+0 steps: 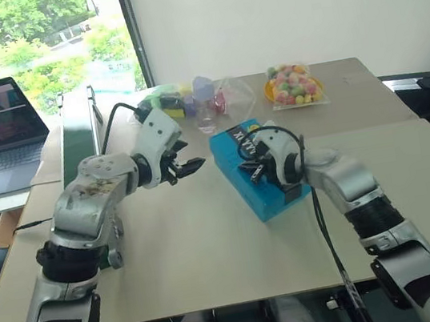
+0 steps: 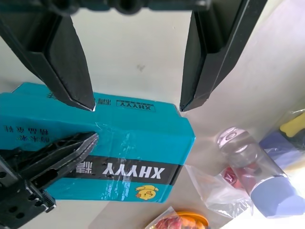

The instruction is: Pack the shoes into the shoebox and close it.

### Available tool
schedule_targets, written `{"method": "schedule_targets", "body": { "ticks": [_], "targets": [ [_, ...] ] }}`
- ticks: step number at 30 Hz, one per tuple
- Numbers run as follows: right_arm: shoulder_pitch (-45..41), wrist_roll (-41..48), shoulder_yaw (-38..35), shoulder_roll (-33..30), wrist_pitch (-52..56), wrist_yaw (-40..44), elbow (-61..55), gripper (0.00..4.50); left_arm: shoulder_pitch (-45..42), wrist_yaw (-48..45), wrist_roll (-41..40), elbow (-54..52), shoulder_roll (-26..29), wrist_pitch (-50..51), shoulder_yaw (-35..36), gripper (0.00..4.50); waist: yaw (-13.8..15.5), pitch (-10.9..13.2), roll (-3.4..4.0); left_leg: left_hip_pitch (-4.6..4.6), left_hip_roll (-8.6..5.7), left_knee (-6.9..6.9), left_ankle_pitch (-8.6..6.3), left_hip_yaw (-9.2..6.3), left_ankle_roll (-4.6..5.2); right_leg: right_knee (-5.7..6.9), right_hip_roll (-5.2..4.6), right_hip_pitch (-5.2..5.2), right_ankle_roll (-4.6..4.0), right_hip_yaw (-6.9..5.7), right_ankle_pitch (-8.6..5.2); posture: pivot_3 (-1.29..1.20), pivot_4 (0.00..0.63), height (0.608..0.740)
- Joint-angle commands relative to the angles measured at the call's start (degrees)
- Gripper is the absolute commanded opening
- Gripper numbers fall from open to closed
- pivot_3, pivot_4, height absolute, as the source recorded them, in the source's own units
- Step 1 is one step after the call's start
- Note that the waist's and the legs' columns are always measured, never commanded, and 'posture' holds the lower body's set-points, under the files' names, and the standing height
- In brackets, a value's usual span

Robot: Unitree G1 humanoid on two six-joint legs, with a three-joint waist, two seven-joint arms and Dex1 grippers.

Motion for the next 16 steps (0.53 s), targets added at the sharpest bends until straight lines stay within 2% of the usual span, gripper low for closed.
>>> {"method": "schedule_targets", "body": {
  "ticks": [1, 5, 9, 13, 16],
  "targets": [
    [-1.4, 2.5, -2.3, -4.0, -0.1, 6.2, -8.5, 0.09, 3.8, -0.5, -1.0, -4.4, 2.0, -2.1, 3.9, 3.02, -0.1, 0.0, 0.0, 0.0, 0.0, 0.0, 0.0, 0.0, 0.0, 0.0, 0.01, -0.02, 0.0, 0.0, 0.0, 0.0, 0.15, 0.738],
    [-2.4, 6.4, -5.7, -6.7, 2.0, 10.6, -12.3, 0.09, 11.6, -0.1, 1.7, -5.5, 5.3, -7.2, 5.0, 3.02, -0.3, 0.0, -0.01, 0.03, 0.04, -0.06, -0.07, 0.05, -0.12, 0.06, 0.08, -0.1, -0.1, 0.01, -0.06, 0.0, 0.15, 0.738],
    [-2.3, 7.7, -6.4, -6.4, 2.2, 11.5, -12.8, 0.09, 13.0, 1.9, 0.5, -5.9, 5.2, -5.9, 7.9, 3.02, 0.4, 0.1, -0.09, -0.02, 0.07, -0.06, -0.1, 0.05, -0.16, 0.06, 0.08, -0.17, -0.21, -0.05, -0.14, 0.0, 0.15, 0.738],
    [-2.1, 8.5, -7.3, -4.5, 1.5, 10.8, -11.6, 0.09, 13.0, 5.1, -0.9, -7.0, 3.8, -3.0, 11.7, 3.02, 0.6, 0.1, -0.09, -0.1, 0.05, -0.05, -0.1, 0.08, -0.16, -0.08, -0.01, -0.16, -0.2, -0.06, -0.13, 0.0, 0.15, 0.738],
    [-0.5, 5.7, -6.3, -4.3, -2.2, 10.0, -8.1, 0.09, 12.6, 8.5, -1.7, -7.7, 0.8, -1.0, 13.5, 3.02, 0.7, 0.1, -0.09, -0.1, 0.05, -0.05, -0.1, 0.09, -0.16, -0.12, -0.03, -0.11, -0.19, -0.08, -0.12, 0.0, 0.15, 0.738]
  ]
}}
